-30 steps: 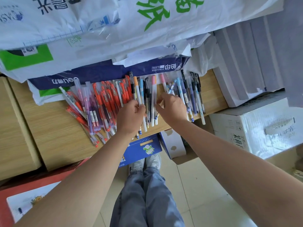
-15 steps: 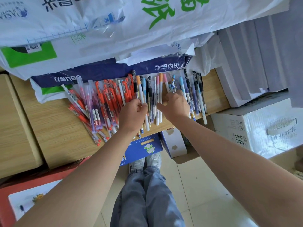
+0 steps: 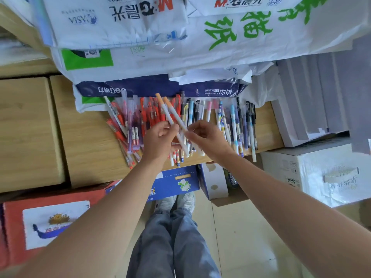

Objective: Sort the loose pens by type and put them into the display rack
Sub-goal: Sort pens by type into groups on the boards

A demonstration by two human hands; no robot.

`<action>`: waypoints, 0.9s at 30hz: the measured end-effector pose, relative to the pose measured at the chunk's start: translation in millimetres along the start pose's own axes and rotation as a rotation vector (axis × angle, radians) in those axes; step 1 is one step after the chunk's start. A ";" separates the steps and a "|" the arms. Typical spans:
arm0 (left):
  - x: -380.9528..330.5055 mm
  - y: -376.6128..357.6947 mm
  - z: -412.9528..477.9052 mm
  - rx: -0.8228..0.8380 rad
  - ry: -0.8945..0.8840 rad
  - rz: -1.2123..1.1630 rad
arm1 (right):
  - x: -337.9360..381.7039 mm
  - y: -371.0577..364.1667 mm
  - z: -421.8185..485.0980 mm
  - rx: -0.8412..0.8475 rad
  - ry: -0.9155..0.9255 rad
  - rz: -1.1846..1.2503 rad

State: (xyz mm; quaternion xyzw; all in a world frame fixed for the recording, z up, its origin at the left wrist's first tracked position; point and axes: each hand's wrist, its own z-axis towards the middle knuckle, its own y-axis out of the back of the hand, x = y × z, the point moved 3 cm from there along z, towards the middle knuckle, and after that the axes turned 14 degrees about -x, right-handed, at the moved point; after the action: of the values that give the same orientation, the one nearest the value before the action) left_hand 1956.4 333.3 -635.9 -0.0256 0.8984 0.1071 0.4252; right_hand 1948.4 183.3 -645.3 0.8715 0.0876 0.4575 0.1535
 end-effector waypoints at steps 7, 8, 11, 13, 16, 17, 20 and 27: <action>-5.6 78.8 -14.0 -0.170 0.079 -0.129 | 46.5 -65.4 -31.1 0.214 0.030 -0.022; -5.6 93.5 -16.1 -0.195 0.085 -0.137 | 55.7 -76.7 -36.3 0.251 0.047 -0.029; -8.9 141.0 -22.6 -0.234 0.051 -0.131 | 82.6 -116.0 -53.4 0.369 0.076 -0.080; -8.8 180.5 -24.8 -0.264 -0.013 -0.056 | 96.1 -149.5 -63.1 0.405 0.096 -0.138; 1.7 250.4 -24.7 -0.336 -0.086 0.091 | 113.2 -207.3 -75.5 0.364 0.083 -0.133; 7.4 276.5 -23.2 -0.381 -0.108 0.171 | 118.2 -228.3 -79.7 0.344 0.071 -0.130; 28.8 354.0 -14.6 -0.503 -0.169 0.401 | 127.7 -292.7 -93.1 0.335 0.025 -0.135; 74.9 469.2 39.9 -0.450 -0.208 0.629 | 123.7 -423.3 -95.5 0.220 -0.124 -0.216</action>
State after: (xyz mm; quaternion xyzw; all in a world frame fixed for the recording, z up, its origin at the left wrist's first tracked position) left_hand 1874.6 803.0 -638.1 0.1693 0.7685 0.4282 0.4442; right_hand 1934.5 634.3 -646.2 0.8952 0.2207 0.3711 0.1106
